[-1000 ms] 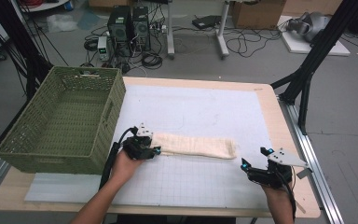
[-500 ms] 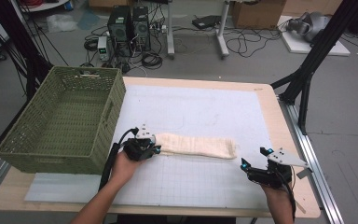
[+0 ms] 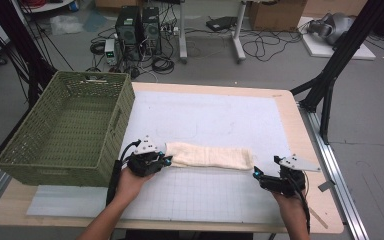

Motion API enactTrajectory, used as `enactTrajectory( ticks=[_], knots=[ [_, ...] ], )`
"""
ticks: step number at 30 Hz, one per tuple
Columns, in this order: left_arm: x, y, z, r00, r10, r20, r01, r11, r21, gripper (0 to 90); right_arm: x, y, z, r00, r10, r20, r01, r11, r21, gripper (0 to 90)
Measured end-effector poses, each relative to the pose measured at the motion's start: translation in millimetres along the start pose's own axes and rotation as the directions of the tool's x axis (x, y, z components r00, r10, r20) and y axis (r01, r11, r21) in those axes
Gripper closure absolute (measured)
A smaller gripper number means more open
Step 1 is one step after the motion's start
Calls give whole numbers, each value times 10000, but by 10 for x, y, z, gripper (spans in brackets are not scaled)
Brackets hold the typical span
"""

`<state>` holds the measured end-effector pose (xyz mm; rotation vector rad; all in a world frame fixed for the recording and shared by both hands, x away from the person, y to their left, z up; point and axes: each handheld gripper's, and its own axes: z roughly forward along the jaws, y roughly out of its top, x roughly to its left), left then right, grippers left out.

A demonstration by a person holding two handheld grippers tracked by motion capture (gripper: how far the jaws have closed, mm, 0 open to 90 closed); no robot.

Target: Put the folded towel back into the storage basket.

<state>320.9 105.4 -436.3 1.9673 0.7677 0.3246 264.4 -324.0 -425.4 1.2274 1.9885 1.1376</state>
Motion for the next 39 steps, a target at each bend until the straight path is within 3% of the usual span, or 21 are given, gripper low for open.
enactTrajectory(
  ticks=[15, 22, 27, 29, 32, 36, 39],
  knots=[
    [5, -27, -51, 9999, -85, 119, 87, 9999, -140, 803, 94, 86, 427, 9983, -100, -580, 144, 9969, 769, 164],
    [-1, -35, -45, 9999, -1, 137, 3, 9998, -185, 804, 119, 103, 574, 9964, -202, -820, 264, 9967, 762, 319],
    [2, -34, -53, 9999, 22, 153, -19, 9998, -210, 803, 141, 107, 682, 9982, -175, -580, 257, 9891, 1449, 369],
    [1, -33, -59, 9999, 12, 163, -9, 9997, -228, 803, 132, 109, 692, 9972, 49, -751, 70, 9876, 1571, 450],
    [0, -33, -60, 9998, 50, 184, -46, 9997, -222, 803, 128, 110, 693, 9960, 195, -869, -54, 9871, 1598, 498],
    [-4, -31, -69, 9998, 80, 201, -74, 9997, -249, 804, 151, 109, 680, 9931, 479, -1074, -297, 9859, 1649, 695],
    [-7, -32, -72, 9997, 115, 218, -109, 9996, -247, 806, 136, 107, 676, 9924, 559, -1101, -377, 9862, 1610, 772]
  ],
)
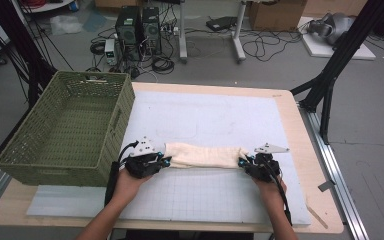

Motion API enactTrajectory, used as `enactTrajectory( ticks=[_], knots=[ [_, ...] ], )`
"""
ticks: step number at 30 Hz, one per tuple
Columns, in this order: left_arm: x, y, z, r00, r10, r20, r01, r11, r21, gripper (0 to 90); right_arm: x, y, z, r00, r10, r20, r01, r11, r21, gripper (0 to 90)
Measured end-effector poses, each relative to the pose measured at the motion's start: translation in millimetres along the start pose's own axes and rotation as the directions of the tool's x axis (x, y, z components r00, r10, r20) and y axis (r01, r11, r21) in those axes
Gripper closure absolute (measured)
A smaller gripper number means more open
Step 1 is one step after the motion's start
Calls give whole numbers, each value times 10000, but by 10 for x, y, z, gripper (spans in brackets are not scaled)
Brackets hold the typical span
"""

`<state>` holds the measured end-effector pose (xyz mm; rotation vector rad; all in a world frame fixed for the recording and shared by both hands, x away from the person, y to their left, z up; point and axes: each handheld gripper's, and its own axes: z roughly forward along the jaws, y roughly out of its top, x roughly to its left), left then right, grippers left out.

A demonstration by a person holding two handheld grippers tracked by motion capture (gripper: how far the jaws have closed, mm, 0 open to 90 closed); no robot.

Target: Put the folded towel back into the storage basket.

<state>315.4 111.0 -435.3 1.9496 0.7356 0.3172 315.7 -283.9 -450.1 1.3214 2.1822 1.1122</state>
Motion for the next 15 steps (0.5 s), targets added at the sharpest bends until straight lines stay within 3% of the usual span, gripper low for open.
enactTrajectory(
  ticks=[10, 15],
  knots=[
    [-7, 14, -35, 10000, 79, 4, -79, 9998, -186, 811, -46, -5, -42, 9998, -117, -167, 113, 9996, -259, 816],
    [13, 48, -125, 9999, 104, -38, -106, 9979, -641, 812, -68, 24, -124, 9955, -750, -578, 682, 9914, -1121, 817]
  ],
)
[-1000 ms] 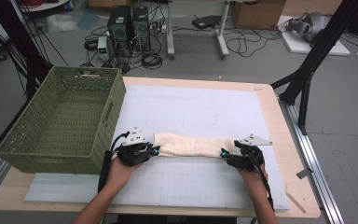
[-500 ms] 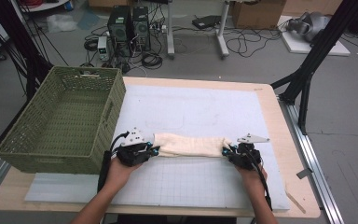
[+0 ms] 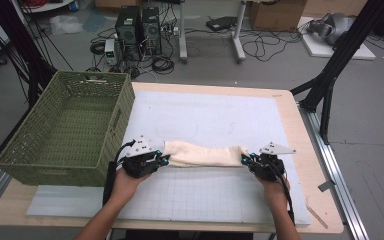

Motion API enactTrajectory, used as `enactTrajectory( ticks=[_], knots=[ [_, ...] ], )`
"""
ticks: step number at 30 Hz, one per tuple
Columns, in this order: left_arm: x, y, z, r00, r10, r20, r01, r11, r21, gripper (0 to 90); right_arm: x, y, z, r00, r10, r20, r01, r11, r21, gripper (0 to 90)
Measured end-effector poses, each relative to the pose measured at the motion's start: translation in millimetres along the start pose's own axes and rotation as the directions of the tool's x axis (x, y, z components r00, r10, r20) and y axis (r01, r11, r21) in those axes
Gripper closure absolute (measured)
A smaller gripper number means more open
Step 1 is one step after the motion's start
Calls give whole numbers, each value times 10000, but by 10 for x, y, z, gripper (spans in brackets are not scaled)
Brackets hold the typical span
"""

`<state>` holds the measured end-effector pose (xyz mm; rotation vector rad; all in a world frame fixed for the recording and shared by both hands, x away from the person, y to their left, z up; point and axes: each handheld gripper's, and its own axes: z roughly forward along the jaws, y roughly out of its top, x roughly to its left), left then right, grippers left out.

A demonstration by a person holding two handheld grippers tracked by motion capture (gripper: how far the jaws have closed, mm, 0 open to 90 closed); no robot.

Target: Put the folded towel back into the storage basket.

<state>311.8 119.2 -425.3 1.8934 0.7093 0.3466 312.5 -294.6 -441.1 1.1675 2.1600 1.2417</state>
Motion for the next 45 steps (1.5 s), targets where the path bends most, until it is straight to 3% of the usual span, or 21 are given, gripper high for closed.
enactTrajectory(
  ticks=[9, 13, 20, 33, 38, 45],
  knots=[
    [-21, 74, -148, 9994, 349, 51, -343, 9948, -963, 812, 16, 93, -108, 9993, -307, -204, 288, 9955, -898, 818],
    [-46, 142, -211, 9981, 608, 73, -595, 9914, -1168, 813, 3, 145, -146, 9989, -405, -224, 378, 9932, -1097, 820],
    [-57, 224, -302, 9978, 644, 136, -615, 9857, -1571, 814, -32, 294, -173, 9992, -314, -256, 275, 9895, -1417, 821],
    [-58, 383, -551, 9985, 543, -45, -539, 9709, -2332, 816, -40, 808, -161, 9962, -807, -316, 733, 9794, -1882, 823],
    [-55, 436, -656, 9979, 567, -311, -626, 9674, -2456, 818, -8, 1033, -95, 9939, -1068, -281, 996, 9768, -1896, 823],
    [5, 472, -861, 9965, 278, -786, -484, 9606, -2736, 818, 94, 1344, 37, 9873, -1535, -396, 1430, 9701, -1962, 822]
  ],
)
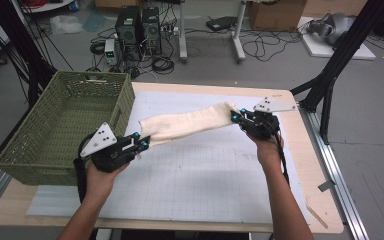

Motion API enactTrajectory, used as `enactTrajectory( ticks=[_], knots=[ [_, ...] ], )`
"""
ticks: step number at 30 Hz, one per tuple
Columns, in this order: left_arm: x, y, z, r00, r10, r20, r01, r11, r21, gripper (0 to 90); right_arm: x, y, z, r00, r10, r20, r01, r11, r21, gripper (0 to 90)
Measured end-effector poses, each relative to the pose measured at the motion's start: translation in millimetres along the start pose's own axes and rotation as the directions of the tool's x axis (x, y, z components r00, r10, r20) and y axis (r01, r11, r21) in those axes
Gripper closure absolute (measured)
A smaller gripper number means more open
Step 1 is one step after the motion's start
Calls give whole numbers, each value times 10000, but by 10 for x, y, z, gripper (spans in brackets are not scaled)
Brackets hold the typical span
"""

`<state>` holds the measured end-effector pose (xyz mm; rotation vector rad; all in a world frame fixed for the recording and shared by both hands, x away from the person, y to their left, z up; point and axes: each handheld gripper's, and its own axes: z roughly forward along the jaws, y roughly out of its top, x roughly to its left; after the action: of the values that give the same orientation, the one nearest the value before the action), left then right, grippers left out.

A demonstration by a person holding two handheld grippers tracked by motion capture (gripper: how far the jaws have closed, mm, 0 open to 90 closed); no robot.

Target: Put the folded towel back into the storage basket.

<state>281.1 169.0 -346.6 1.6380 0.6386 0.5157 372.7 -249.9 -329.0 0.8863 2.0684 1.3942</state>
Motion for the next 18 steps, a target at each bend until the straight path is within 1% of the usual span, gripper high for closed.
enactTrajectory(
  ticks=[3, 5, 7, 8, 10, 14, 18],
  knots=[
    [35, 27, -91, 9998, -23, -211, 21, 9999, -123, 818, 33, 127, 110, 9998, -166, -142, 166, 9999, -5, 822],
    [54, 40, -145, 9994, -159, -317, 151, 9996, -255, 818, 51, 207, 197, 9993, -279, -229, 278, 9996, -22, 822],
    [55, 59, -190, 9989, -199, -427, 186, 9994, -301, 818, 72, 285, 286, 9991, -346, -262, 349, 9994, 83, 822],
    [56, 71, -218, 9986, -139, -517, 123, 9995, -302, 818, 85, 323, 330, 9988, -417, -274, 419, 9991, 50, 822],
    [73, 91, -281, 9978, -146, -646, 120, 9991, -399, 819, 109, 405, 402, 9982, -501, -323, 501, 9987, -15, 822],
    [127, 118, -417, 9950, -229, -970, 173, 9982, -583, 818, 182, 574, 545, 9967, -635, -502, 630, 9979, -115, 822],
    [177, 133, -537, 9913, -314, -1280, 226, 9973, -694, 818, 268, 737, 715, 9941, -875, -649, 868, 9961, -134, 822]
  ],
)
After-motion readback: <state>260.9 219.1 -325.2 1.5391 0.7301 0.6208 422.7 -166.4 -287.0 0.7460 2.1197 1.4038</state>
